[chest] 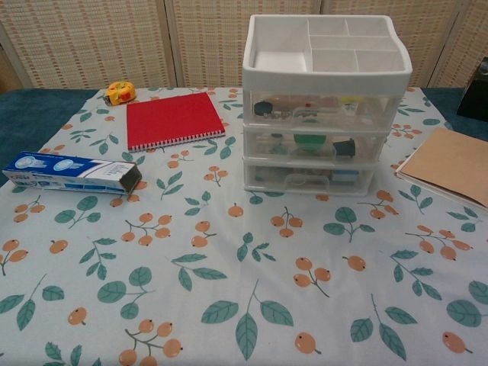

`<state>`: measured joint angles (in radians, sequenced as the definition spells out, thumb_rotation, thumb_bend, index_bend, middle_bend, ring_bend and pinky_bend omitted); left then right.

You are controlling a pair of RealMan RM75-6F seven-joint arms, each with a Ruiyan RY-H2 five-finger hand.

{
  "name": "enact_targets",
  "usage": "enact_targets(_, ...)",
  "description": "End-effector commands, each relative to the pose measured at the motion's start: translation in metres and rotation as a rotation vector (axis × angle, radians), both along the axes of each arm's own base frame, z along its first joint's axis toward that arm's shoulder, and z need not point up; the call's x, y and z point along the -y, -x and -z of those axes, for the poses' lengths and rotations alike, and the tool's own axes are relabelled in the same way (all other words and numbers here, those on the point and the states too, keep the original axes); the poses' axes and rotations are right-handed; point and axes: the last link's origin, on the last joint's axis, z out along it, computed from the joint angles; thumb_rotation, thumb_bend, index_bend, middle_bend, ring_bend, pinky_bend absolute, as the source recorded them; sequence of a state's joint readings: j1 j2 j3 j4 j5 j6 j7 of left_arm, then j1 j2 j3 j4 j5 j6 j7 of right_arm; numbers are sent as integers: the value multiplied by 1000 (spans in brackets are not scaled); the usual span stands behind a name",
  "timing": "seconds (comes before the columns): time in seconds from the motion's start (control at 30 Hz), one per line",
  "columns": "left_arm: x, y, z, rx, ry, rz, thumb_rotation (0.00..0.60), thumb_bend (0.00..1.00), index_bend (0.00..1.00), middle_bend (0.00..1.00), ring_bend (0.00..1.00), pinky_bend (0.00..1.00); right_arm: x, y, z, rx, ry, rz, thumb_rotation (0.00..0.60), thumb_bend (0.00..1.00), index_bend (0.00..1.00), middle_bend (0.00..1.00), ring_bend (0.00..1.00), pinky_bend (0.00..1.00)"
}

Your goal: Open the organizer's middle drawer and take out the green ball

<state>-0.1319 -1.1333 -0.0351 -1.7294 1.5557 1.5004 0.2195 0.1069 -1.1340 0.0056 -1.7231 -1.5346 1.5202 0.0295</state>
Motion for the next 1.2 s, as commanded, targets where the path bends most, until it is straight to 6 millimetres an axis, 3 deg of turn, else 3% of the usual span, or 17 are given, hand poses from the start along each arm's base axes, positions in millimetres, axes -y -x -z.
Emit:
enact_targets(0.03,-1,0,0,-1,3,1,600,143,147,162,154,132,0,0,2,-3,-7,0,600,473,178,277,168,223)
enact_targets(0.33,-2,0,-1,6,0,10,600,143,147,162,154,132,6,-11,15,57,-37,-19,600,473,178,290,202,260)
enact_targets(0.5,-3,-1,-2,10,-1,13,600,143,147,162,154,132,17,-28,36,179,-113,-4,600,473,178,402,467,606)
enact_targets(0.67,-2,1,-3,14,0,7,600,143,147,162,154,132,29,-50,68,406,-274,41,600,474,158,574,673,824)
enact_targets(0.9,0,6,-6,13,-6,-7,600,143,147,162,154,132,52,-73,111,668,-489,134,600,540,102,719,799,898)
enact_targets(1.2,0,14,-9,8,-12,-29,600,143,147,162,154,132,83,-102,163,920,-614,219,600,608,59,728,839,932)
